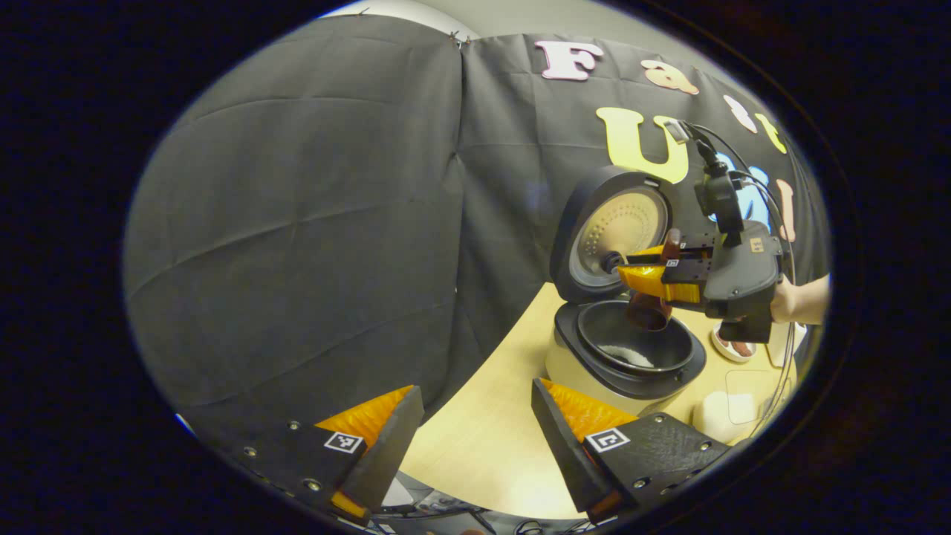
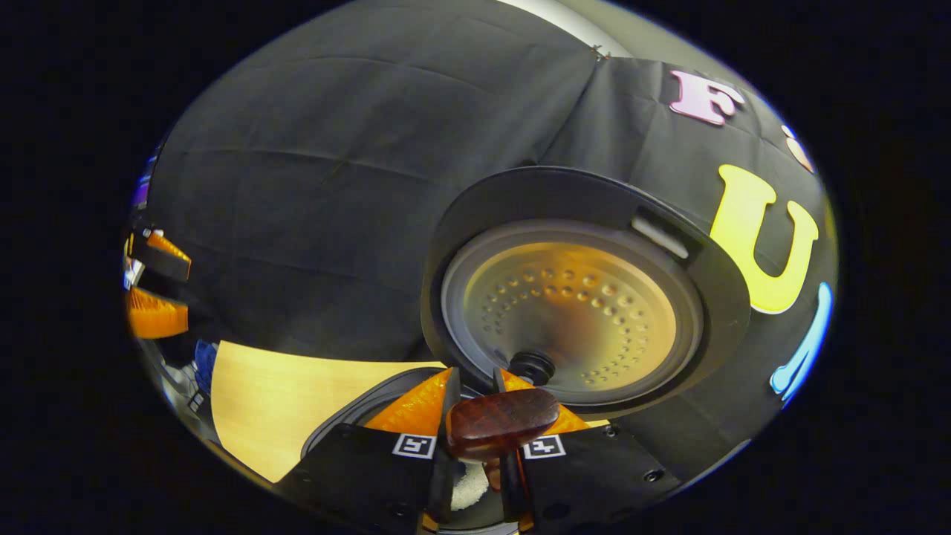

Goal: Close the left gripper, press the button to open the rice cooker; take a wooden spoon from the chopstick holder with the right hand, scoop a spoonful of rice and pour it into the rice cooker, then put the wooden spoon back into the chopstick holder.

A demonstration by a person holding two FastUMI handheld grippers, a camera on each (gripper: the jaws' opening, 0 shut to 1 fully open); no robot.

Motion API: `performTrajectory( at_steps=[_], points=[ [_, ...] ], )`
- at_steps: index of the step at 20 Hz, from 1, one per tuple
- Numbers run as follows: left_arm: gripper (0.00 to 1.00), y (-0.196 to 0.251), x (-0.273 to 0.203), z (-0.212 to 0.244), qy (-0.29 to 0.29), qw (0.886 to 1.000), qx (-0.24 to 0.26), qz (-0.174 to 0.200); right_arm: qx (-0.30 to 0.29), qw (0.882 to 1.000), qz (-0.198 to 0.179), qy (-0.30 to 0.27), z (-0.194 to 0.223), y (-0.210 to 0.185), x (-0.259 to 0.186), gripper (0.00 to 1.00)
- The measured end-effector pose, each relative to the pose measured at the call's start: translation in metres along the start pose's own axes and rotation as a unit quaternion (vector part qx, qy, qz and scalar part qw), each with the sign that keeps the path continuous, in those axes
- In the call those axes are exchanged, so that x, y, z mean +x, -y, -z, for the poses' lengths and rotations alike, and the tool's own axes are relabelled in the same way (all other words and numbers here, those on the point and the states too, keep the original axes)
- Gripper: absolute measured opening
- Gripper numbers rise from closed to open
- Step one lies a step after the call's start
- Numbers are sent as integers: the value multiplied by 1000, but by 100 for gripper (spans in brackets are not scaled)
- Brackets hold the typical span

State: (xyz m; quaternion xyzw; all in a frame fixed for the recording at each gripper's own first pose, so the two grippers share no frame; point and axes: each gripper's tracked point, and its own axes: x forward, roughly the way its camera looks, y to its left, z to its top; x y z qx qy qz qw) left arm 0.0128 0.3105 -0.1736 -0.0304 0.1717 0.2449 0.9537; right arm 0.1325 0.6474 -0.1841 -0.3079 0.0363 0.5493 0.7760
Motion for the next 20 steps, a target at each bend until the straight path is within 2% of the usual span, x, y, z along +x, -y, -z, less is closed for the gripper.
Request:
performTrajectory(
  at_steps=[1, 4, 7, 8, 10, 11, 12, 13, 14, 15, 16, 18, 20],
  points=[
    [93, -1, 0, 1, 0, 1000, 1, 0, -3, 1000, 3, 2, -1, 1, -1, 28],
    [93, 1, 2, -3, 3, 1000, 2, 3, -1, 1000, 24, 16, -7, 8, -9, 25],
    [92, 11, 5, -5, 3, 1000, 1, 12, 28, 998, 46, 34, -21, 17, -26, 28],
    [93, 16, 4, -8, 5, 1000, 2, 18, 41, 997, 54, 40, -26, 26, -40, 25],
    [93, 30, 2, -16, 11, 999, 10, 31, 65, 994, 75, 55, -39, 47, -66, 28],
    [93, 37, 3, -20, 15, 999, 17, 38, 78, 991, 87, 62, -43, 59, -81, 25],
    [92, 45, 2, -25, 18, 999, 23, 46, 91, 988, 100, 68, -45, 71, -98, 28],
    [93, 53, -1, -29, 21, 998, 28, 54, 105, 985, 113, 74, -47, 83, -117, 25],
    [92, 63, -3, -34, 24, 997, 32, 63, 119, 982, 126, 81, -48, 95, -133, 28],
    [92, 73, -4, -39, 27, 996, 38, 70, 133, 978, 136, 86, -46, 107, -149, 24],
    [93, 84, -7, -45, 31, 996, 44, 77, 145, 975, 145, 89, -43, 117, -164, 28],
    [92, 109, -14, -52, 39, 994, 52, 92, 167, 967, 169, 95, -33, 142, -201, 24],
    [93, 136, -25, -54, 40, 992, 54, 106, 186, 958, 193, 104, -22, 164, -241, 31]
  ],
)
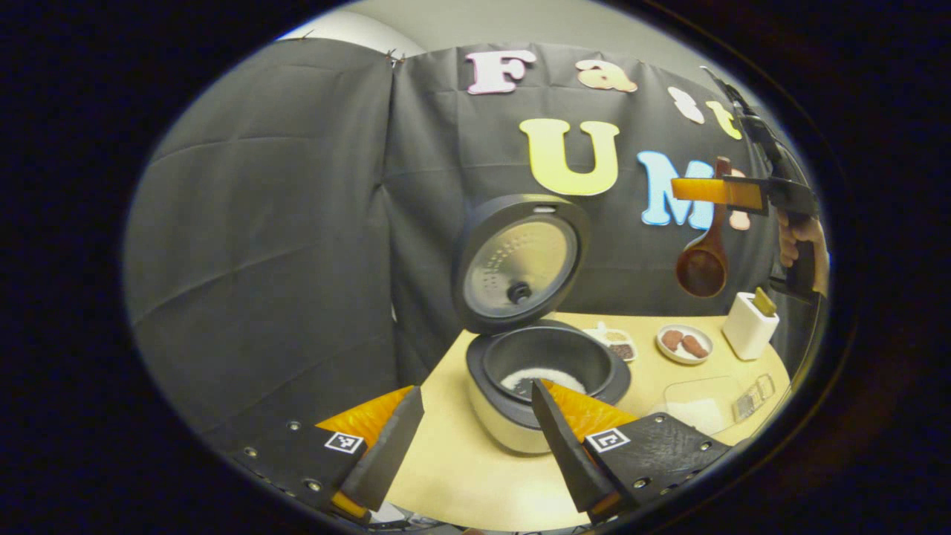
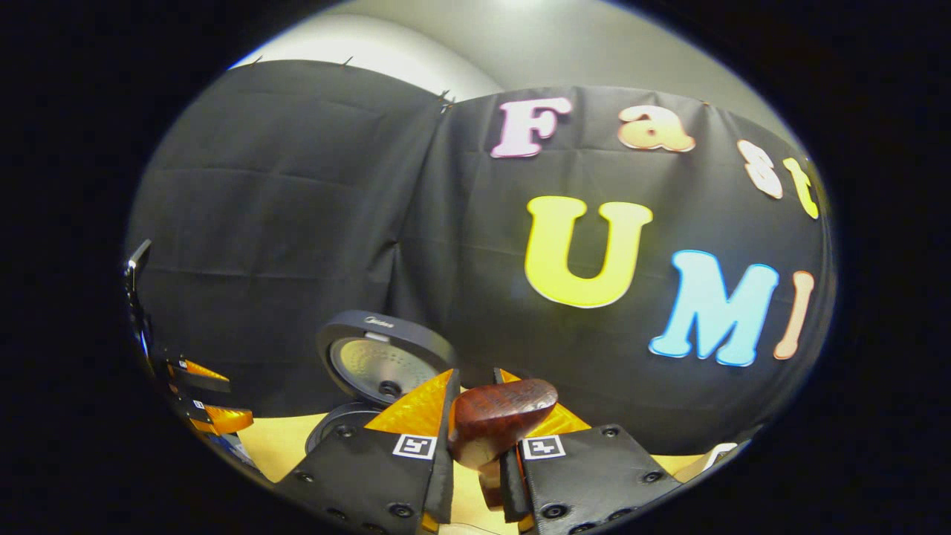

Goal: Close the left gripper, press the button to open the rice cooker; take a wooden spoon from the chopstick holder with the right hand, scoop a spoonful of rice and pour it into the rice cooker, then put the wooden spoon back into the chopstick holder.

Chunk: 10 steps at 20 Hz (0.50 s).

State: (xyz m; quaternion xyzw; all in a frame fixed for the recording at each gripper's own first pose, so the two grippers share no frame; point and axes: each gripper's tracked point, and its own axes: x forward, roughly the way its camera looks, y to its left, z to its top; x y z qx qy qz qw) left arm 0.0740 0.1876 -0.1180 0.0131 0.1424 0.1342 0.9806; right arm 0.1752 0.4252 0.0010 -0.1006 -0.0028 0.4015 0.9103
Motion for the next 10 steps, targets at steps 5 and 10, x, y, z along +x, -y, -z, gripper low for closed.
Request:
performTrajectory(
  at_steps=[5, 10],
  points=[
    [93, 70, -16, -9, 4, 1000, -3, 20, 37, 998, 59, 5, 8, 89, -71, 28],
    [93, 132, -25, -11, -3, 999, 18, 39, 97, 988, 118, -25, 61, 166, -134, 28]
  ],
)
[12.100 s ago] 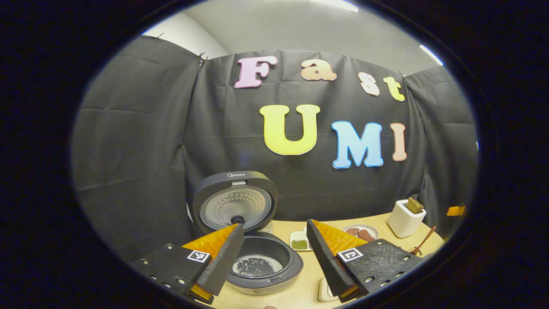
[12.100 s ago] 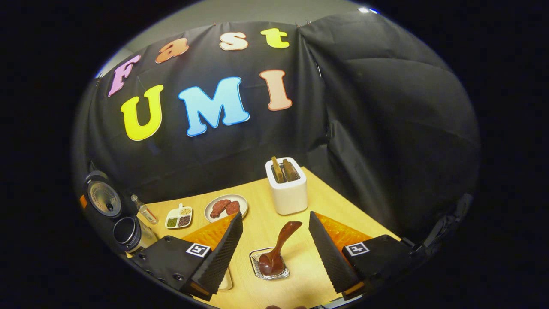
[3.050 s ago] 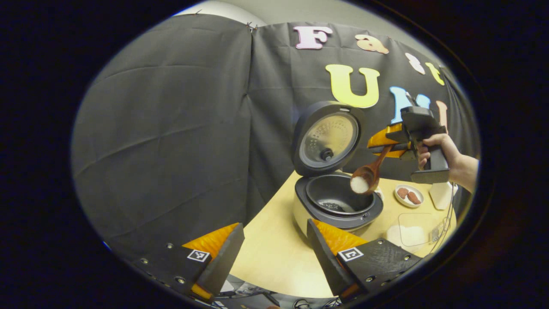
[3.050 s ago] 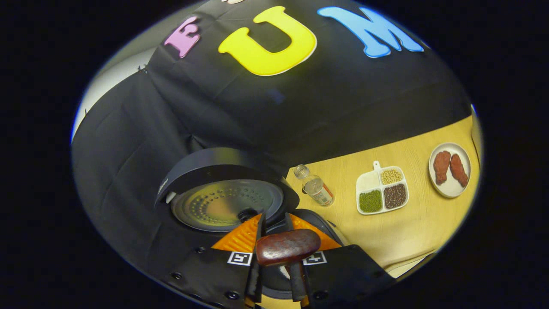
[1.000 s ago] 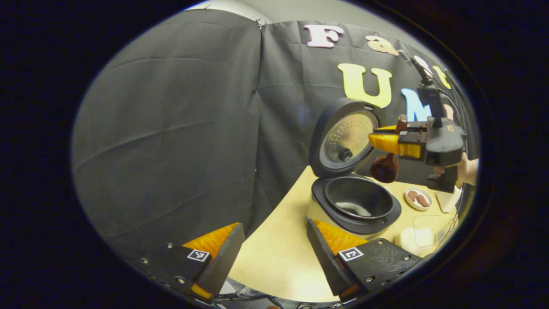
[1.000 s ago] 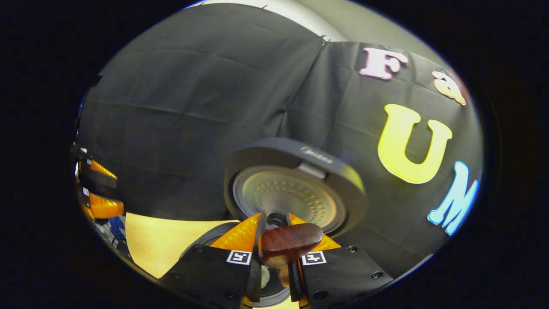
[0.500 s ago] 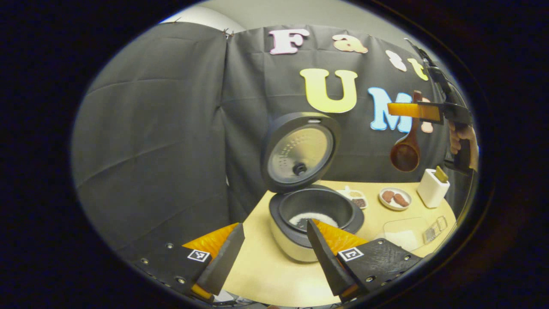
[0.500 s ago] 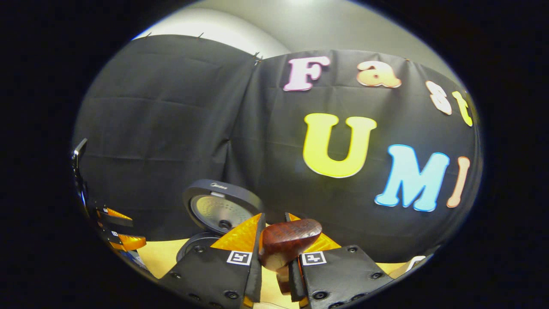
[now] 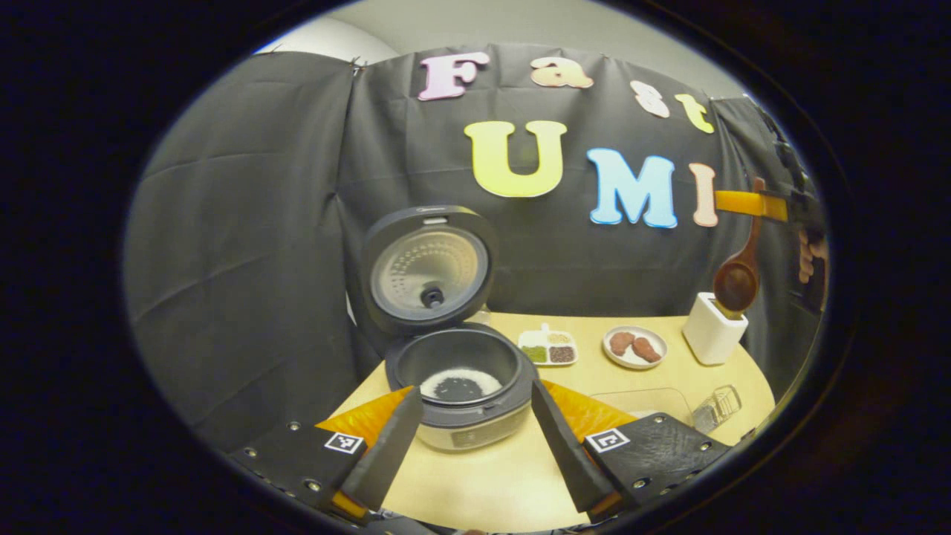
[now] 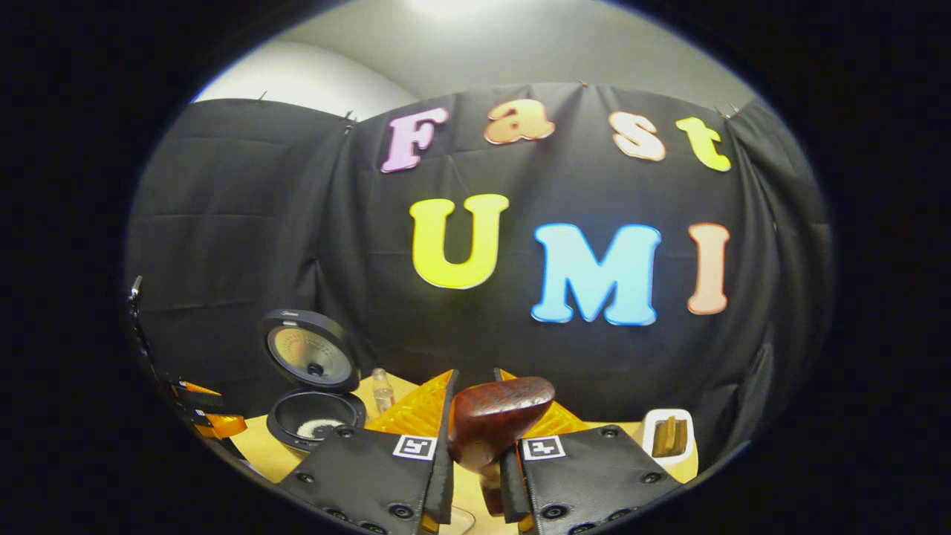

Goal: Close the left gripper, press the button to open the rice cooker; take a wooden spoon from the chopstick holder with the right hand, scoop a spoonful of rice and pour it into the rice cooker, then put the wooden spoon back into the chopstick holder.

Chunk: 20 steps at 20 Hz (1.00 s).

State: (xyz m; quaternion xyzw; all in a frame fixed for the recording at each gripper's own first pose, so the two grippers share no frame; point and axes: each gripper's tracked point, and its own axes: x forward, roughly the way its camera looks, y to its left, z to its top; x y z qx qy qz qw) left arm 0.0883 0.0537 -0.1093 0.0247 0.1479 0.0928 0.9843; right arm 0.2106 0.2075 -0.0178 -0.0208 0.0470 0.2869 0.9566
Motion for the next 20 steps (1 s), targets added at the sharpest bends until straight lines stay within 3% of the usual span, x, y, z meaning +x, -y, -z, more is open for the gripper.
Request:
performTrajectory(
  at_steps=[4, 9, 11, 17, 20],
  points=[
    [93, 34, -4, 2, -9, 1000, -1, 4, 87, 994, 43, -44, 53, 67, -29, 24],
    [93, 61, -12, 13, -28, 999, -36, -15, 217, 968, 77, -104, 130, 132, -58, 28],
    [93, 67, -17, 16, -29, 998, -42, -27, 261, 953, 85, -127, 158, 145, -63, 24],
    [92, 85, -43, 22, -33, 997, -31, -56, 344, 916, 97, -183, 239, 154, -60, 28],
    [92, 90, -56, 31, -41, 996, -31, -68, 353, 908, 105, -199, 268, 153, -55, 28]
  ],
)
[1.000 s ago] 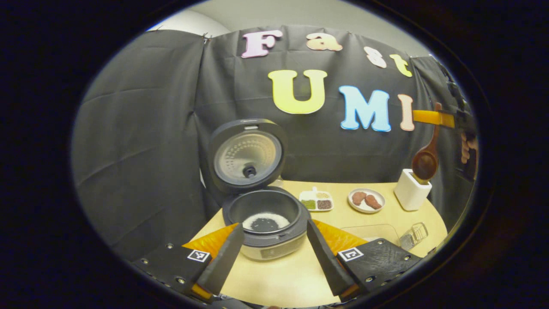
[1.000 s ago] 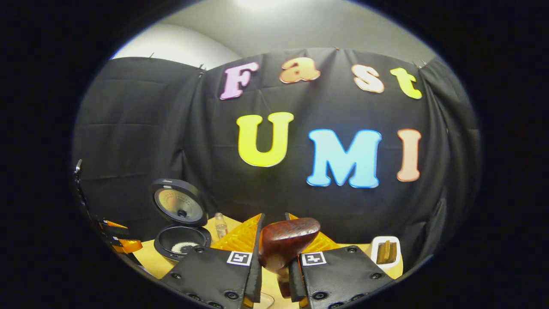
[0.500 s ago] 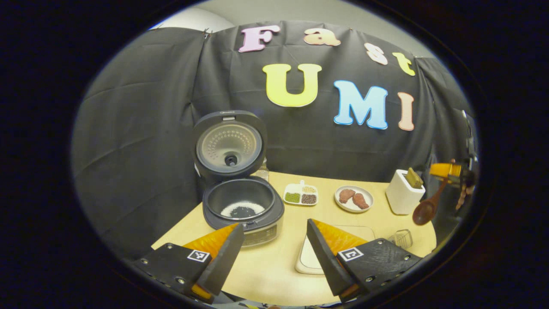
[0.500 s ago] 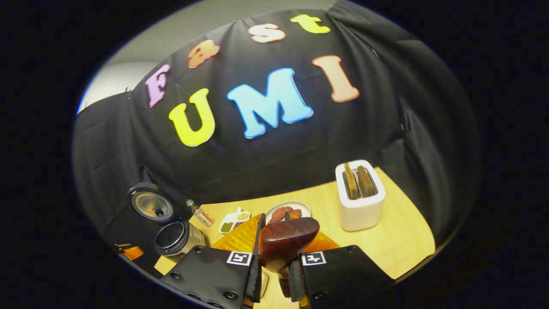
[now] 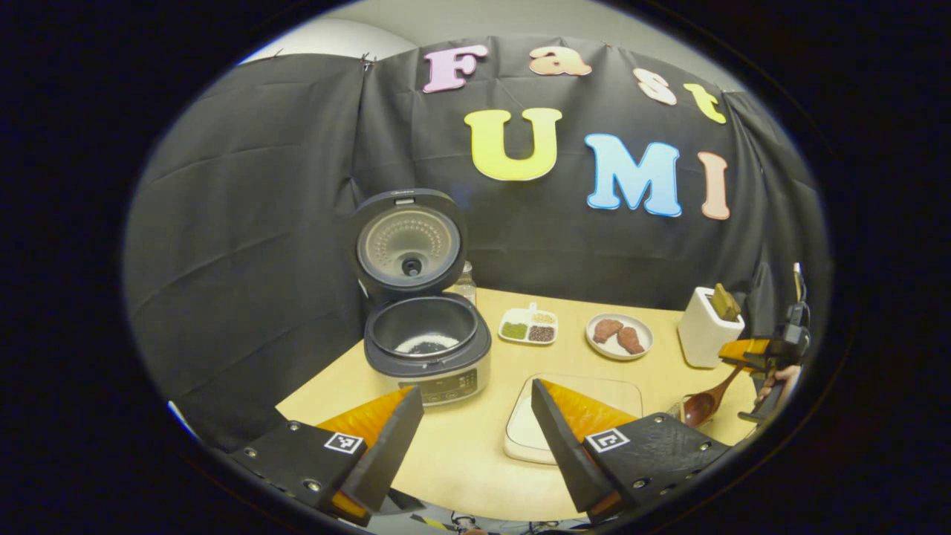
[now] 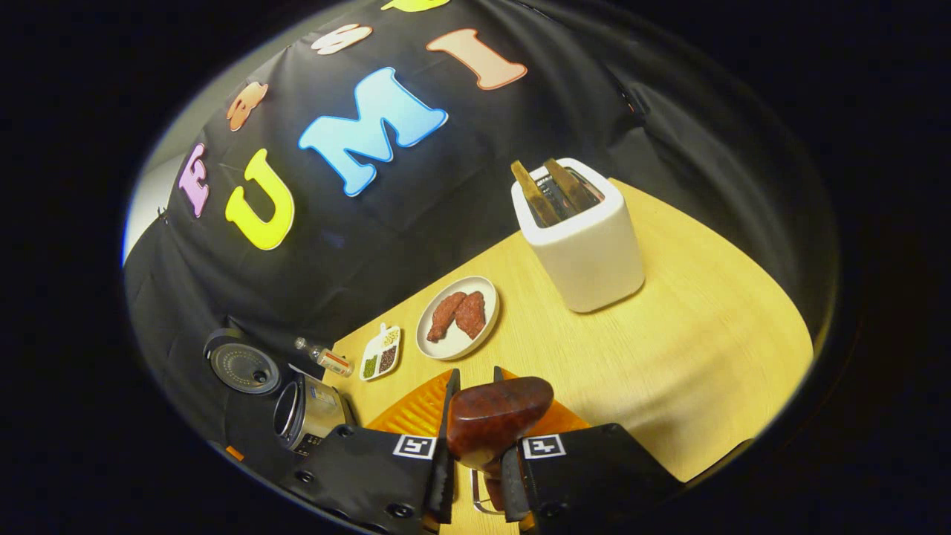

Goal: Close the left gripper, press the button to open the rice cooker; take a wooden spoon from the chopstick holder with the right hand, scoop a spoonful of rice and pour it into the rice cooker, then put the wooden spoon back into the chopstick holder.

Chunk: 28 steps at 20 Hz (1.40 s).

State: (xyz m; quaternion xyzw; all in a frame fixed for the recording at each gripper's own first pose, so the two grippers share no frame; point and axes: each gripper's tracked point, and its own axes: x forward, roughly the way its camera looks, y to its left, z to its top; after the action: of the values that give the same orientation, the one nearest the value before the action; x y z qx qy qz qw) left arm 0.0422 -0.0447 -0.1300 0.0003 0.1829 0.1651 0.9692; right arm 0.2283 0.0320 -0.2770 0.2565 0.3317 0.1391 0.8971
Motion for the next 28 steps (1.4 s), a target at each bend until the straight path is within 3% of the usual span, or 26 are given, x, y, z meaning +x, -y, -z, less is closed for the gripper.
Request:
performTrajectory(
  at_steps=[3, 6, 7, 8, 9, 10, 11, 12, 15, 22, 25, 28],
  points=[
    [93, -1, -12, 9, -5, 1000, 3, -11, 7, 1000, 22, -13, 16, 18, 17, 28],
    [93, -6, -20, 12, -4, 1000, -2, -23, 36, 999, 19, -13, 16, 20, 17, 27],
    [93, -7, -21, 13, -5, 1000, -7, -26, 34, 999, 15, -16, 19, 20, 17, 30],
    [93, -8, -21, 13, -7, 1000, -15, -26, 28, 999, 20, -16, 20, 23, 13, 27],
    [92, -8, -20, 15, -8, 999, -23, -27, 23, 999, 25, -19, 21, 27, 12, 31],
    [93, -9, -19, 14, -9, 999, -34, -27, 17, 999, 30, -20, 25, 32, 9, 23],
    [93, -10, -16, 10, -8, 999, -46, -26, 11, 999, 33, -19, 23, 34, 2, 60],
    [93, -11, -12, 4, -3, 998, -55, -25, 5, 999, 37, -14, 21, 36, -2, 58],
    [93, -20, -2, -18, 16, 998, -52, -28, -19, 997, 69, 14, 14, 51, -16, 98],
    [92, -52, 28, -113, 85, 996, 11, -24, -73, 988, 120, 64, 0, 57, -80, 98],
    [92, -67, 40, -172, 131, 990, 36, -27, -120, 978, 143, 90, -3, 50, -104, 98],
    [92, -78, 59, -222, 159, 986, 45, -17, -128, 974, 155, 109, -1, 30, -121, 98]
  ],
)
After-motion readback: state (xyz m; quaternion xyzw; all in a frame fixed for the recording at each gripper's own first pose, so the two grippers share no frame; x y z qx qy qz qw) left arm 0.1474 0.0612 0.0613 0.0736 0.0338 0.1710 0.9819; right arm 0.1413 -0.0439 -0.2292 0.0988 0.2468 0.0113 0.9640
